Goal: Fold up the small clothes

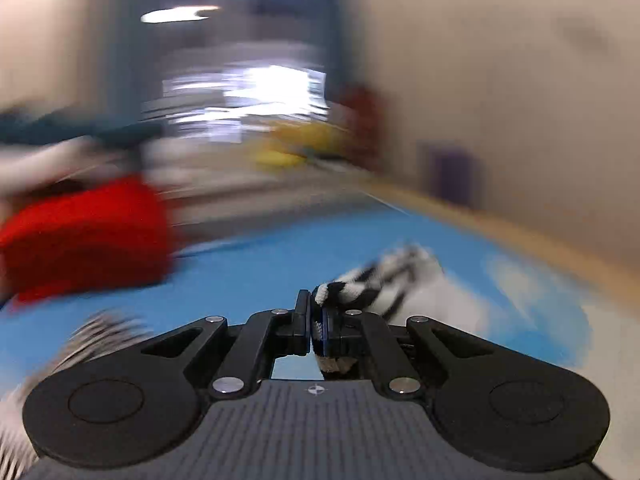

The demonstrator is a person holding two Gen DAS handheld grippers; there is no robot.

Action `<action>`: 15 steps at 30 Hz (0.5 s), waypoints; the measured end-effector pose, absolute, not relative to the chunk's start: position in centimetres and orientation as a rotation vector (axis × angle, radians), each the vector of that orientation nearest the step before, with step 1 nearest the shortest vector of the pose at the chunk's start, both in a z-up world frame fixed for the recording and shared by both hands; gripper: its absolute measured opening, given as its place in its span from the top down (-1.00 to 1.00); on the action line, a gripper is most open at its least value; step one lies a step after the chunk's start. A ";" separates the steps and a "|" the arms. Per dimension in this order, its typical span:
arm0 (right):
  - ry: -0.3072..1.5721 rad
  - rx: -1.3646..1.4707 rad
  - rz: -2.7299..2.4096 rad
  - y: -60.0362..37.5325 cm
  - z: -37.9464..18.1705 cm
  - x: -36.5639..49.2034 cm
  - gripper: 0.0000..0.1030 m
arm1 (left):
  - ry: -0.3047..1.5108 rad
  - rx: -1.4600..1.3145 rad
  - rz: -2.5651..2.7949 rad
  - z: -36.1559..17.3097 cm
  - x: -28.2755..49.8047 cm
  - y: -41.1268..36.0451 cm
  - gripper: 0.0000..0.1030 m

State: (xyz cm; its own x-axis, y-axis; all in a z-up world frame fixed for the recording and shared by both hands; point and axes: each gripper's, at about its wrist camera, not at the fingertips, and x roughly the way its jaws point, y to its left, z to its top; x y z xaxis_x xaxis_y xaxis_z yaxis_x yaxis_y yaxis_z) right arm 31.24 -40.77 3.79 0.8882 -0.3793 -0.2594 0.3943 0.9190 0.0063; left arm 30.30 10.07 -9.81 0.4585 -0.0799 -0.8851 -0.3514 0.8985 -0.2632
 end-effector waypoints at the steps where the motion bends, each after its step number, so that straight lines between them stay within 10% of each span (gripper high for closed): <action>1: 0.255 -0.020 -0.301 -36.4 3.7 31.2 0.88 | 1.090 -0.455 0.175 -9.8 30.3 10.2 -0.99; 2: 0.280 -0.086 -0.180 -31.7 3.0 31.0 0.74 | 1.087 -0.462 0.174 -9.7 30.2 10.4 -0.99; 5: 0.487 -0.161 0.058 -23.5 -0.7 29.3 -0.74 | 1.075 -0.468 0.178 -9.3 30.1 10.9 -0.99; 15: 0.579 -0.027 -0.243 -33.8 -2.6 21.6 -0.72 | 1.049 -0.496 0.107 -8.6 29.8 9.9 -0.99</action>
State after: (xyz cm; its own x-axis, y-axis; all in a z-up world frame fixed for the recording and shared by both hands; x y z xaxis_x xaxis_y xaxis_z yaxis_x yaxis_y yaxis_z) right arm 21.60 -33.84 -2.57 0.8091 -0.2352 -0.5385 0.2199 0.9710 -0.0937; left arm 29.81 9.91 -8.56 0.5044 -0.1477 -0.8508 -0.3161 0.8853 -0.3411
